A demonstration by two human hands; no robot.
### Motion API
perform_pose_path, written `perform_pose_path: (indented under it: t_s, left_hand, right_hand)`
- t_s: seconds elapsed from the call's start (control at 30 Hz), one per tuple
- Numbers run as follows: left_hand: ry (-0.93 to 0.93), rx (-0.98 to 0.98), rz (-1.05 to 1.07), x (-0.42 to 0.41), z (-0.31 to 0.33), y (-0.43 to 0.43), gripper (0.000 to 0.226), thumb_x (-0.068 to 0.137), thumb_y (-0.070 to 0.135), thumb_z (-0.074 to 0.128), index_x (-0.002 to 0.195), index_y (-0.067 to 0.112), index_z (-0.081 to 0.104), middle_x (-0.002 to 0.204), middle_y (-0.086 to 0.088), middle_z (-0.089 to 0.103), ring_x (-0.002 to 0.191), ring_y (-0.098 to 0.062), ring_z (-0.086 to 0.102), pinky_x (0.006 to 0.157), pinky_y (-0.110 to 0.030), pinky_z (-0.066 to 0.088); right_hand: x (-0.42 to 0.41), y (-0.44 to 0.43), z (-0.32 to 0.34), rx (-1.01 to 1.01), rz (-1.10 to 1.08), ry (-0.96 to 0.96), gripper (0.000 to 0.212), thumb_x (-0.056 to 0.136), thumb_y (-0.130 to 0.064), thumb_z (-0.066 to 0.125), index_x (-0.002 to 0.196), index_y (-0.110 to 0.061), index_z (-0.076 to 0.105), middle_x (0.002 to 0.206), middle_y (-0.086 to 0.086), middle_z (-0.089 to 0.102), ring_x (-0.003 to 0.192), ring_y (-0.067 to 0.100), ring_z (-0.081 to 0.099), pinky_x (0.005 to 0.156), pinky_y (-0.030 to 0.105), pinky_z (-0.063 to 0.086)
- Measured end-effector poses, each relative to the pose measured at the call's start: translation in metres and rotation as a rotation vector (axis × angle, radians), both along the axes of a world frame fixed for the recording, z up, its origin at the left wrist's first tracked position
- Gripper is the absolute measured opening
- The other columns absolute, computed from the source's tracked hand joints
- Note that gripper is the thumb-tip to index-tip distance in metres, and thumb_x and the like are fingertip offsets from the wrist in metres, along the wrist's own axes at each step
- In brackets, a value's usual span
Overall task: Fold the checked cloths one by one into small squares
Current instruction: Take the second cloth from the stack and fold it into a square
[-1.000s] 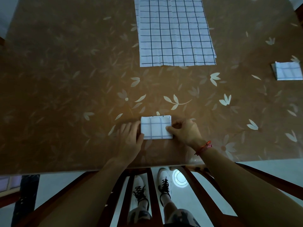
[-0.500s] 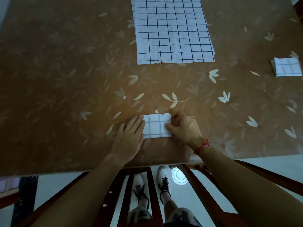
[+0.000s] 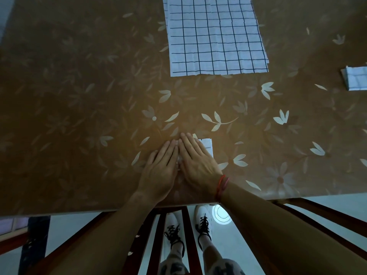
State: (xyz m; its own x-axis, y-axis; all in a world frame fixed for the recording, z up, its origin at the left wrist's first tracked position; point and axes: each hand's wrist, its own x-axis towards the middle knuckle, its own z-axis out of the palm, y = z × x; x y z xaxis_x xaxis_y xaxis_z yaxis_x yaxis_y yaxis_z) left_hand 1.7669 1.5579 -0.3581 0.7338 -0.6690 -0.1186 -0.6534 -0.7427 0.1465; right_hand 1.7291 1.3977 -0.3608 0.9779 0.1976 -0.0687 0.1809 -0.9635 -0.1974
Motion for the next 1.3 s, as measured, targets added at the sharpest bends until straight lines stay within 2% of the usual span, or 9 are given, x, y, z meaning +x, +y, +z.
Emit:
perform_pose_path:
  t_s: [0.23, 0.37, 0.53, 0.73, 0.93, 1.17, 1.3]
  left_hand:
    - [-0.004, 0.036, -0.018, 0.0, -0.002, 0.002, 0.052, 0.105, 0.028, 0.017, 0.147, 0.002, 0.033, 0.156, -0.014, 0.028, 0.146, -0.023, 0.023, 0.109, -0.042, 0.033]
    - [0.009, 0.039, -0.015, 0.0, 0.0, 0.001, 0.055, 0.105, 0.029, 0.012, 0.146, 0.001, 0.035, 0.156, -0.015, 0.028, 0.145, -0.025, 0.025, 0.108, -0.043, 0.035]
    - [0.025, 0.028, 0.005, 0.0, 0.001, 0.0, 0.052, 0.103, 0.026, 0.019, 0.147, 0.002, 0.034, 0.157, -0.013, 0.028, 0.146, -0.023, 0.023, 0.108, -0.042, 0.034]
    - [0.063, 0.044, 0.024, 0.0, 0.005, -0.003, 0.052, 0.102, 0.027, 0.023, 0.147, 0.004, 0.033, 0.157, -0.012, 0.028, 0.146, -0.023, 0.023, 0.108, -0.042, 0.034]
    - [0.081, 0.024, 0.056, 0.004, 0.016, -0.007, 0.051, 0.097, 0.028, 0.034, 0.141, 0.006, 0.043, 0.153, -0.012, 0.036, 0.142, -0.024, 0.031, 0.104, -0.044, 0.037]
    - [0.05, 0.044, 0.045, 0.016, 0.032, -0.018, 0.044, 0.082, 0.027, 0.049, 0.123, 0.013, 0.054, 0.135, -0.01, 0.051, 0.125, -0.027, 0.045, 0.096, -0.044, 0.041]
    - [0.076, 0.033, 0.067, 0.021, 0.035, -0.025, 0.05, 0.074, 0.022, 0.057, 0.124, 0.017, 0.053, 0.12, -0.004, 0.053, 0.112, -0.025, 0.046, 0.092, -0.041, 0.038]
  right_hand:
    - [0.002, -0.006, -0.007, -0.057, 0.024, 0.015, 0.061, 0.102, -0.036, 0.025, 0.148, 0.003, 0.031, 0.156, 0.021, 0.025, 0.147, 0.031, 0.019, 0.12, 0.045, 0.021]
    - [0.003, -0.018, -0.004, -0.067, 0.038, 0.042, 0.064, 0.101, -0.041, 0.025, 0.147, 0.003, 0.031, 0.156, 0.02, 0.026, 0.147, 0.031, 0.021, 0.119, 0.045, 0.024]
    - [-0.012, -0.056, 0.002, -0.137, -0.022, 0.105, 0.068, 0.102, -0.047, 0.021, 0.152, -0.001, 0.02, 0.161, 0.014, 0.013, 0.15, 0.026, 0.009, 0.121, 0.044, 0.017]
    - [-0.017, -0.066, 0.008, -0.162, -0.059, 0.152, 0.07, 0.101, -0.049, 0.015, 0.151, 0.0, 0.02, 0.16, 0.016, 0.016, 0.149, 0.028, 0.013, 0.121, 0.044, 0.015]
    - [-0.014, -0.066, 0.014, -0.158, -0.053, 0.181, 0.071, 0.1, -0.049, 0.017, 0.151, 0.0, 0.019, 0.16, 0.016, 0.015, 0.149, 0.028, 0.012, 0.121, 0.043, 0.01]
    - [-0.006, -0.065, 0.027, -0.103, -0.044, 0.204, 0.072, 0.098, -0.045, 0.035, 0.151, 0.0, 0.018, 0.16, 0.017, 0.013, 0.149, 0.03, 0.011, 0.12, 0.041, 0.004]
    - [0.0, -0.064, 0.036, -0.093, -0.036, 0.236, 0.073, 0.098, -0.043, 0.039, 0.153, -0.002, 0.013, 0.161, 0.016, 0.01, 0.15, 0.028, 0.007, 0.121, 0.04, 0.001]
